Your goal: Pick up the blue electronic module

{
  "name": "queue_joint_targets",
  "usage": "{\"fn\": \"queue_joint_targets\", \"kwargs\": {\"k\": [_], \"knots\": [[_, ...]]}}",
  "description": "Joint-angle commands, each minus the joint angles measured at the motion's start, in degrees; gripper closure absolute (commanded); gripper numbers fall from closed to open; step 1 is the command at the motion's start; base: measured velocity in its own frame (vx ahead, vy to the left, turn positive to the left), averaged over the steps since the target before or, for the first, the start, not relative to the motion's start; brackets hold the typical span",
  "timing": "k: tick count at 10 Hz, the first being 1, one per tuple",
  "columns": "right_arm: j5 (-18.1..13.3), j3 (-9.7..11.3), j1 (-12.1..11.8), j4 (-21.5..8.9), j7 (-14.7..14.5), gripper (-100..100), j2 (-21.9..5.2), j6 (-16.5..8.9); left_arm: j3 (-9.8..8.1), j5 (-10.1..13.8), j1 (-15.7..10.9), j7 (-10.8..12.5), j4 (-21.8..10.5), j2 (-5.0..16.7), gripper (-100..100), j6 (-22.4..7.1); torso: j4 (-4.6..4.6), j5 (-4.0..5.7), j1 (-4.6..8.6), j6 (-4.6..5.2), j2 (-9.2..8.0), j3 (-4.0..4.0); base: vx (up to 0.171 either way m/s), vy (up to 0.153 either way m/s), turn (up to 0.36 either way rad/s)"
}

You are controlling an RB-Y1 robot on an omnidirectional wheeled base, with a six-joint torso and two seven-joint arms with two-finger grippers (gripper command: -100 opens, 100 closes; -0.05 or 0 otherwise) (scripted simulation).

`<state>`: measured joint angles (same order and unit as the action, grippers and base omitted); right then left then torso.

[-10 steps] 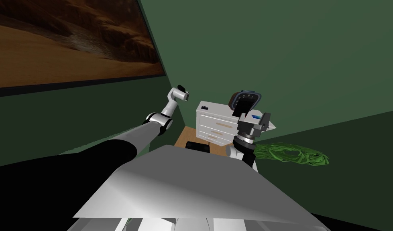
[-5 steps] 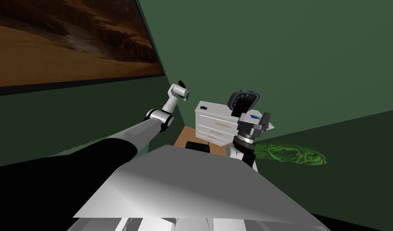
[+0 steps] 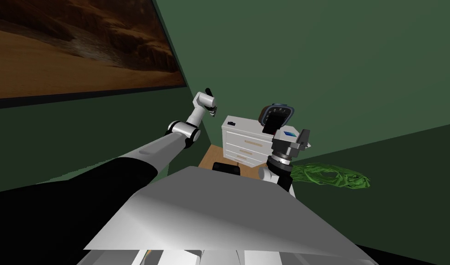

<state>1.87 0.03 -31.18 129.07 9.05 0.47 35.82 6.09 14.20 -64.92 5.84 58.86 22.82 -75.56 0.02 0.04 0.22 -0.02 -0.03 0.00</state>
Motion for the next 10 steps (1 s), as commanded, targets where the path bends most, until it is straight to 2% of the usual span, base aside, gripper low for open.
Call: {"fn": "queue_joint_targets", "kwargs": {"k": [1,2,3,4,5,6,7,8,9,10], "knots": [[0.00,0.00,0.00,0.00,0.00,0,0.00,0.00,-0.10,0.07,-0.24,0.00,-0.31,-0.06,-100,-2.19,0.00,0.00,0.00,0.00,0.00,0.00,0.008,-0.021,0.001],[0.00,0.00,0.00,0.00,0.00,0,0.00,0.00,-0.78,0.58,-2.75,-0.40,-2.88,-0.76,-100,-4.25,0.01,-0.03,-0.10,-0.01,0.01,-0.01,0.004,-0.038,-0.013],[0.00,0.00,0.00,0.00,0.00,0,0.00,0.00,-0.78,0.58,-2.75,-0.40,-3.34,-0.76,-100,-5.82,0.00,-0.01,-0.05,0.01,0.01,0.00,0.005,-0.043,-0.007],[0.00,0.00,0.00,0.00,0.00,0,0.00,0.00,-1.47,1.08,-5.00,-0.80,-5.29,-1.51,-100,-7.50,0.01,-0.02,-0.05,-0.01,0.00,-0.01,0.008,-0.072,-0.013],[0.00,0.00,0.00,0.00,0.00,0,0.00,0.00,-1.47,1.08,-5.07,-0.80,-6.27,-1.51,-100,-9.26,0.00,0.02,0.07,0.01,0.01,-0.01,0.009,-0.061,-0.004],[0.00,0.00,0.00,0.00,0.00,0,0.00,0.00,-1.47,1.08,-5.07,-0.80,-6.27,-1.51,-100,-9.51,0.01,0.01,0.04,0.00,0.02,-0.01,0.003,-0.022,0.002],[0.00,0.00,0.00,0.00,0.00,0,0.00,0.00,-2.16,1.56,-7.18,-1.19,-8.98,-2.29,-100,-11.76,0.01,-0.02,-0.09,-0.01,0.00,-0.01,-0.004,-0.043,-0.020],[0.00,0.00,0.00,0.00,0.00,0,0.00,0.00,-2.16,1.56,-7.18,-1.19,-9.08,-2.29,-100,-12.92,0.00,-0.01,-0.04,0.00,-0.02,0.01,0.003,-0.048,-0.007],[0.00,0.00,0.00,0.00,0.00,0,0.00,0.00,-2.83,2.03,-9.09,-1.56,-11.73,-3.09,-100,-14.51,0.00,-0.01,-0.03,-0.01,-0.01,0.00,0.014,-0.064,-0.015],[0.00,0.00,0.00,0.00,0.00,0,0.00,0.00,-2.83,2.03,-9.09,-1.56,-11.73,-3.09,-100,-16.02,0.01,0.01,0.05,0.01,0.02,-0.01,0.012,-0.060,-0.010]]}}
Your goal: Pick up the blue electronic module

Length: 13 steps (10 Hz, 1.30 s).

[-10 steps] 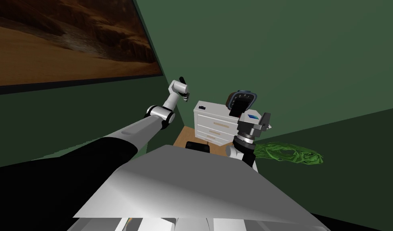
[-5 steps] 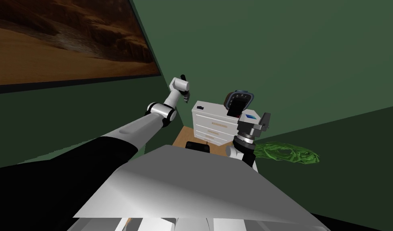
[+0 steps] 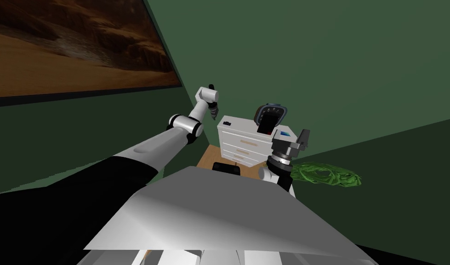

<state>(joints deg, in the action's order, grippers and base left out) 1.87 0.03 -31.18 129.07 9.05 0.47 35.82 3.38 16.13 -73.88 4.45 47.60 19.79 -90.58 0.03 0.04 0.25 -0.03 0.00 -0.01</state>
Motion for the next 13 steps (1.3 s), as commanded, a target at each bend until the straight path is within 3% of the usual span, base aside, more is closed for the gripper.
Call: {"fn": "queue_joint_targets", "kwargs": {"k": [1,7,13], "knots": [[0.00,0.00,0.00,0.00,0.00,0,0.00,0.00,-0.78,0.54,-1.83,-0.52,-2.86,-0.85,-100,-2.86,0.00,0.00,0.00,0.00,0.00,0.00,0.006,-0.075,-0.019],[0.00,0.00,0.00,0.00,0.00,0,0.00,0.00,-2.50,1.67,-5.71,-1.42,-9.12,-3.13,-100,-11.45,0.01,-0.01,-0.05,-0.01,0.01,-0.01,0.018,-0.058,-0.016],[0.00,0.00,0.00,0.00,0.00,0,0.00,0.00,-3.65,2.41,-7.75,-2.00,-12.90,-4.75,-100,-16.74,0.03,-0.01,-0.01,0.00,0.12,-0.07,0.031,-0.049,-0.016]]}}
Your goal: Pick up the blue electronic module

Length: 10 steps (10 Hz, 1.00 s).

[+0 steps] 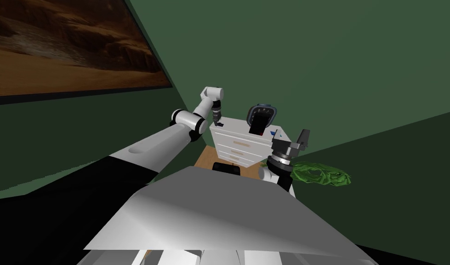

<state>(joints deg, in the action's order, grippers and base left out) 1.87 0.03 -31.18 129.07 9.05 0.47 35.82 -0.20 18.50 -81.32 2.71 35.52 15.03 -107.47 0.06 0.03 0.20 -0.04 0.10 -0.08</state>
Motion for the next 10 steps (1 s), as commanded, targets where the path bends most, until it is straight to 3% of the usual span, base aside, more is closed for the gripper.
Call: {"fn": "queue_joint_targets", "kwargs": {"k": [1,2,3,4,6,7,10], "knots": [[0.00,0.00,0.00,0.00,0.00,0,0.00,0.00,-0.37,0.23,-0.77,-0.40,-1.76,-0.44,-100,-1.45,0.00,0.00,0.00,0.00,0.00,0.00,0.034,-0.045,-0.023],[0.00,0.00,0.00,0.00,0.00,0,0.00,0.00,-0.20,0.12,-0.27,-0.19,-0.81,-0.28,-100,-0.72,0.00,-0.01,-0.02,0.00,0.00,0.00,0.018,-0.022,-0.003],[0.00,0.00,0.00,0.00,0.00,0,0.00,0.00,-0.22,0.14,-0.28,-0.23,-0.88,-0.32,0,-0.94,-0.01,-0.03,-0.11,-0.01,-0.05,0.03,0.000,0.000,0.000],[0.00,0.00,0.00,0.00,0.00,0,0.00,0.00,-0.11,-0.20,1.05,-0.41,-1.38,-0.73,-100,0.94,-0.02,-0.05,-0.18,-0.01,-0.11,0.06,-0.001,-0.002,-0.016],[0.00,0.00,0.00,0.00,0.00,0,0.00,0.00,-0.10,-0.22,0.51,-0.54,-2.68,-0.77,-100,1.45,-0.03,-0.06,-0.23,-0.01,-0.14,0.08,-0.002,0.000,-0.008],[0.00,0.00,0.00,0.00,0.00,0,0.00,0.00,-0.09,-0.24,0.50,-0.62,-2.91,-0.78,100,1.84,-0.04,-0.06,-0.23,-0.02,-0.15,0.09,0.000,0.000,0.000],[0.00,0.00,0.00,0.00,0.00,0,0.00,0.00,-0.10,-0.25,0.52,-0.56,-2.91,-0.75,100,1.76,-0.03,-0.07,-0.23,0.02,-0.12,0.07,0.000,0.000,0.000]]}}
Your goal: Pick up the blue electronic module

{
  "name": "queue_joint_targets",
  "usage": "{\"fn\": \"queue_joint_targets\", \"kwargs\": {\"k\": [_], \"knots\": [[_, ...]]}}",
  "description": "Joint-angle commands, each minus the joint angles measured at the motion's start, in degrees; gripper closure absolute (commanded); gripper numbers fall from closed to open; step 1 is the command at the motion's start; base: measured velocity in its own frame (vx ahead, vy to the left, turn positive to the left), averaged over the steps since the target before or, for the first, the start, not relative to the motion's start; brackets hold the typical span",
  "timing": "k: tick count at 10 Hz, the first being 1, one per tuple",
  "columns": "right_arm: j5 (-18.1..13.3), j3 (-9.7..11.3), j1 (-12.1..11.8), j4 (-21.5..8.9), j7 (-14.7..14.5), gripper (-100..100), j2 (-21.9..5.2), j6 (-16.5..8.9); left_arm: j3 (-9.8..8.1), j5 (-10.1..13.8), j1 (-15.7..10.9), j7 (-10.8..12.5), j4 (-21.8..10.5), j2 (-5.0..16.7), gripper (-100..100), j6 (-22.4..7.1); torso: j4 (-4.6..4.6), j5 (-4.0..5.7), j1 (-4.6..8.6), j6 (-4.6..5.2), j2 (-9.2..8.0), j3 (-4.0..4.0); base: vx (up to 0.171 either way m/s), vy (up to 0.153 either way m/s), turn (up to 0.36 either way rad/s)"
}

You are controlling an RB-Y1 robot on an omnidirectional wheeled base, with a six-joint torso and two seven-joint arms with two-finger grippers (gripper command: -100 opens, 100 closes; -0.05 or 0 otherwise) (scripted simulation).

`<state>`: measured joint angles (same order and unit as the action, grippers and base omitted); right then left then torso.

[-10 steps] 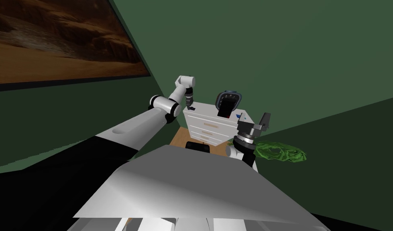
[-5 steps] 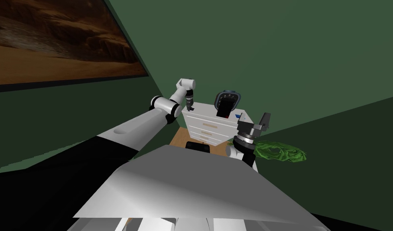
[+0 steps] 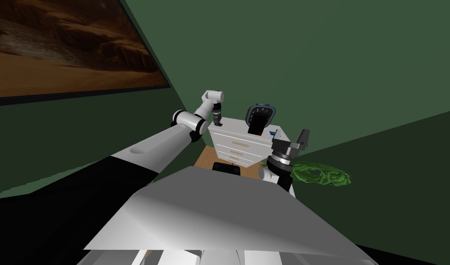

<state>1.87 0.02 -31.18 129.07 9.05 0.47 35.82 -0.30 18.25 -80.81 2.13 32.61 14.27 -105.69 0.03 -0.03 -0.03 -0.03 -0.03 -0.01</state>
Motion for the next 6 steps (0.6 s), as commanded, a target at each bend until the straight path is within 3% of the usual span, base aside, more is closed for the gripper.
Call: {"fn": "queue_joint_targets", "kwargs": {"k": [1,2,3,4,5,6], "knots": [[0.00,0.00,0.00,0.00,0.00,0,0.00,0.00,0.00,0.00,0.00,0.00,0.00,0.00,100,0.00,0.00,0.00,0.00,0.00,0.00,0.00,0.000,0.000,0.000],[0.00,0.00,0.00,0.00,0.00,0,0.00,0.00,0.00,0.00,-0.01,-0.01,0.01,-0.01,0,0.01,0.00,0.00,0.00,-0.01,0.00,0.00,0.000,0.000,0.000],[0.00,0.00,0.00,0.00,0.00,0,0.00,0.00,-0.03,0.10,0.32,0.19,1.61,0.10,100,-1.14,0.00,0.00,0.00,-0.01,0.00,0.00,0.000,0.000,0.000],[0.00,0.00,0.00,0.00,0.00,0,0.00,0.00,-0.10,0.32,-0.57,0.32,1.95,0.37,100,-2.38,-0.01,0.00,0.00,-0.01,0.00,0.01,0.002,0.000,0.014],[0.00,0.00,0.00,0.00,0.00,0,0.00,0.00,-0.07,0.21,-0.25,0.19,1.49,0.24,100,-1.51,-0.04,0.01,0.00,-0.02,-0.02,0.03,0.000,0.000,0.000],[0.00,0.00,0.00,0.00,0.00,0,0.00,0.00,-0.08,0.24,-0.36,0.22,1.58,0.28,0,-1.74,0.00,0.00,0.00,-0.02,-0.01,0.01,0.000,0.000,0.000]]}}
